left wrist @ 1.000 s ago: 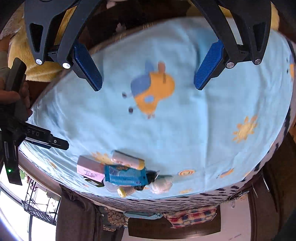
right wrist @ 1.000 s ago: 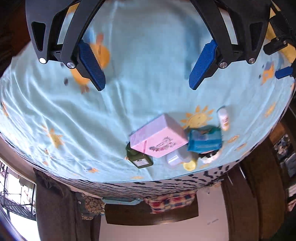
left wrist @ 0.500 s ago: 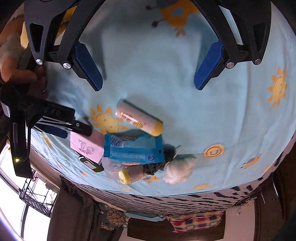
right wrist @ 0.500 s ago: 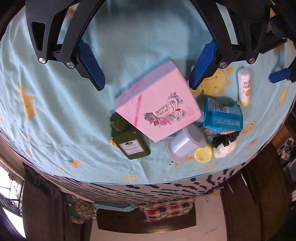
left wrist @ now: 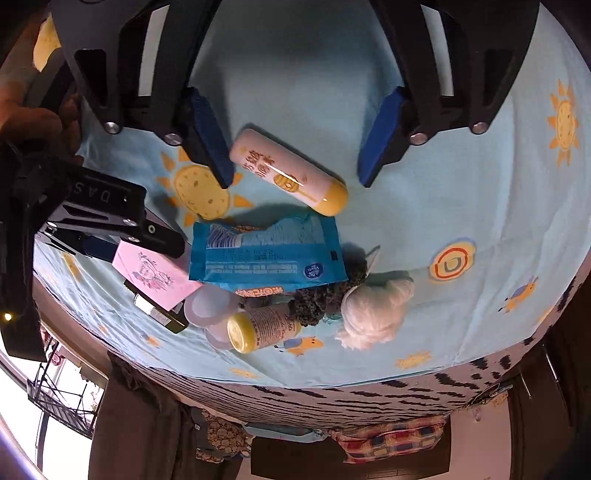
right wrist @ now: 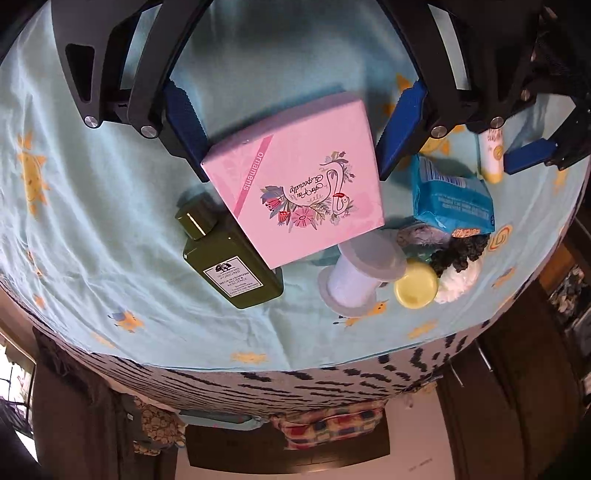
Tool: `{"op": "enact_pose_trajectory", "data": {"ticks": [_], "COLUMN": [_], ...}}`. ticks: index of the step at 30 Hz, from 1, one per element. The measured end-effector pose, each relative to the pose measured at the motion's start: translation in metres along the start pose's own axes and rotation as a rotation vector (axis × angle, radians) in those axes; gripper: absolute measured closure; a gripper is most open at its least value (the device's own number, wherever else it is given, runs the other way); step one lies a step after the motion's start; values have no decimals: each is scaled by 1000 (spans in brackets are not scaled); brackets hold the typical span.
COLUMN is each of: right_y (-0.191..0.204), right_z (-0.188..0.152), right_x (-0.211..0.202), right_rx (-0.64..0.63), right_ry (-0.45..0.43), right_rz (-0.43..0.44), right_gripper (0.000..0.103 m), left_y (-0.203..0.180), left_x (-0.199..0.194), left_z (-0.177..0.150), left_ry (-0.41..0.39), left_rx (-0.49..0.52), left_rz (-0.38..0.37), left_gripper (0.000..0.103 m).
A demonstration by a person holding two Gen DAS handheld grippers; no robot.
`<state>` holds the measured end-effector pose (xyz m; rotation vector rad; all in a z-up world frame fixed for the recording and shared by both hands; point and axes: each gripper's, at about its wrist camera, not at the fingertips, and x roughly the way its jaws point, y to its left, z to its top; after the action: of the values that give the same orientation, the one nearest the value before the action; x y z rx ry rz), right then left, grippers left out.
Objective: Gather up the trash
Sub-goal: 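Grasp the white-yellow tube with the left tool while the right tool grasps the pink box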
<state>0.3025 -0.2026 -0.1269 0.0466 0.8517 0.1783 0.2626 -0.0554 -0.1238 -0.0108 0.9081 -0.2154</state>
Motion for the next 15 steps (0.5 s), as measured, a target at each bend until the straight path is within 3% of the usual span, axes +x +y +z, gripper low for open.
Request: {"op": "enact_pose_trajectory", "data": {"ticks": [2, 7, 15], "right_y": [-2, 0, 6], "right_z": [-3, -21, -56], "right_x": [-3, -18, -51], "right_rx": [9, 9, 7], "right_ry": [-6, -22, -82], "right_rz": [0, 19, 44], "right_gripper": [16, 16, 17], "left_y": [2, 12, 14], "left_x": [-1, -8, -31], "left_z": [-1, -8, -33], "left_ry": [-1, -3, -19], "left_rx": [7, 7, 49], "left_rz": [19, 17, -16], "left_gripper": [57, 77, 82]}}
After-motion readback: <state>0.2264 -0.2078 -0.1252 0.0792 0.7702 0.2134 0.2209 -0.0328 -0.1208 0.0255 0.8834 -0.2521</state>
